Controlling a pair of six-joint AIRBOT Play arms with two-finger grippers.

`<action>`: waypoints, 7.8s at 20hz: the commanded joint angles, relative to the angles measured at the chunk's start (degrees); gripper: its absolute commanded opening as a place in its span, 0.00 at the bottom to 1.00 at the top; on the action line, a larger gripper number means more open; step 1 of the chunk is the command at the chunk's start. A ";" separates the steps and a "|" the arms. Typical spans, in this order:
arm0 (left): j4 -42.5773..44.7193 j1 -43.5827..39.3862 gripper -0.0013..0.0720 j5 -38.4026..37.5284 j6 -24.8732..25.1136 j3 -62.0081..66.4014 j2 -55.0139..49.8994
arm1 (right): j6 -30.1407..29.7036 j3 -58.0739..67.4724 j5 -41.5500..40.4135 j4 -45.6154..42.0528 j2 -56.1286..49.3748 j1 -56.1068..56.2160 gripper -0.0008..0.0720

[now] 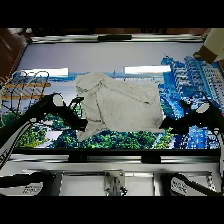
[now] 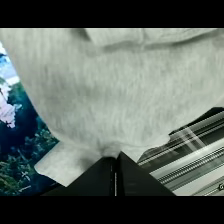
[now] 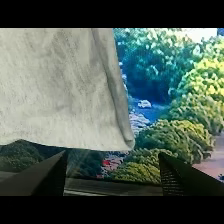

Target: Fold the shirts.

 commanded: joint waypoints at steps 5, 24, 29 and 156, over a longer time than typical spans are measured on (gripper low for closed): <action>0.00 0.00 0.07 0.24 0.22 3.02 1.57 | -0.22 -1.55 -6.19 6.54 -4.55 2.08 0.94; 0.42 9.57 0.06 29.27 2.32 61.90 36.22 | -1.68 56.24 -28.74 -4.15 34.71 10.71 0.11; 7.43 9.57 0.06 26.99 2.29 52.13 44.81 | 2.49 56.48 -21.49 -10.12 37.55 10.69 0.11; -7.65 22.40 0.07 3.04 6.25 42.27 -18.67 | 20.92 51.56 -9.53 -17.68 -21.16 7.87 0.11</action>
